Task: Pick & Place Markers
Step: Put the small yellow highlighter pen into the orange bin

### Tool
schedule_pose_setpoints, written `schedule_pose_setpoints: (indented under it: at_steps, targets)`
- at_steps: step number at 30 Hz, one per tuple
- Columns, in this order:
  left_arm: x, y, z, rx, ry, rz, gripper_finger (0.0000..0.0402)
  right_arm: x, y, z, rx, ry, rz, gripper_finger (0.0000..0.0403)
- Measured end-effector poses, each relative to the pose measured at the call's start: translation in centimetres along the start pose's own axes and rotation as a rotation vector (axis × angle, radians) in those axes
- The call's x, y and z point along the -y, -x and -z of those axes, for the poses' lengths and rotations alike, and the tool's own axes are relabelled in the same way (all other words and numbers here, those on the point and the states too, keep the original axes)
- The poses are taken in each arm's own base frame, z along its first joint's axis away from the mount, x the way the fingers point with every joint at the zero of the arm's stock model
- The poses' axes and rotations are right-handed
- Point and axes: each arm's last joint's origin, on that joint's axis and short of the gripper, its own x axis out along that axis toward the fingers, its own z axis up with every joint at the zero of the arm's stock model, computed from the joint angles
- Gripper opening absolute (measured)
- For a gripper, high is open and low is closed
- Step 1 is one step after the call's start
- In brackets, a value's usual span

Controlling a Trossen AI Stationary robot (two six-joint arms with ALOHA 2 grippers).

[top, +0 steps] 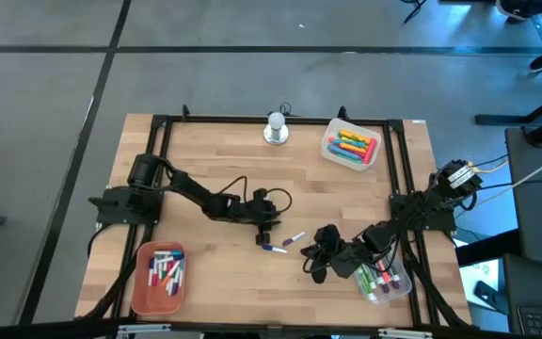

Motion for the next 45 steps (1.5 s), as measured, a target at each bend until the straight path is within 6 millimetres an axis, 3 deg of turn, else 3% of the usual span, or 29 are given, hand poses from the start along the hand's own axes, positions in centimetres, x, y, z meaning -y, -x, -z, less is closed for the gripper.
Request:
schedule_pose_setpoints:
  at_steps: [11, 16, 20, 24, 28, 34, 40, 45]
  targets:
    - [0.1, 0.7, -0.5, -0.007, 0.023, 0.01, 0.005, -0.3, 0.4, 0.6, -0.024, 0.018, -0.017, 0.0018]
    - [0.3, 3.7, -3.6, 0.052, 0.028, -0.096, 0.0057, -0.3, 0.4, 0.6, -0.024, 0.02, -0.013, 0.0018]
    - [-0.7, 5.3, -3.8, 0.048, 0.058, -0.313, 0.0076, -0.2, 0.4, 0.7, -0.026, 0.017, -0.011, 0.0018]
    - [-1.6, 5.4, -3.4, 0.037, 0.015, -0.429, 0.0102, -0.2, 0.4, 0.7, -0.026, 0.013, -0.011, 0.0018]
    - [-3.0, 3.9, -2.2, -0.107, -0.181, -0.291, 0.0127, -0.2, 0.4, 0.7, -0.026, 0.015, -0.011, 0.0018]
    - [-6.5, 2.0, -1.3, -0.201, -0.041, 0.009, 0.0158, -0.3, 0.4, 0.7, -0.051, 0.028, -0.023, 0.0018]
    - [-8.3, 2.2, -0.8, -0.278, -0.047, 0.032, 0.0173, -0.1, 0.4, 0.8, -0.061, 0.031, -0.007, 0.0018]
    - [-8.9, 2.4, -0.2, -0.347, 0.05, 0.033, 0.0137, 0.0, 0.4, 0.9, -0.064, 0.024, -0.003, 0.0018]
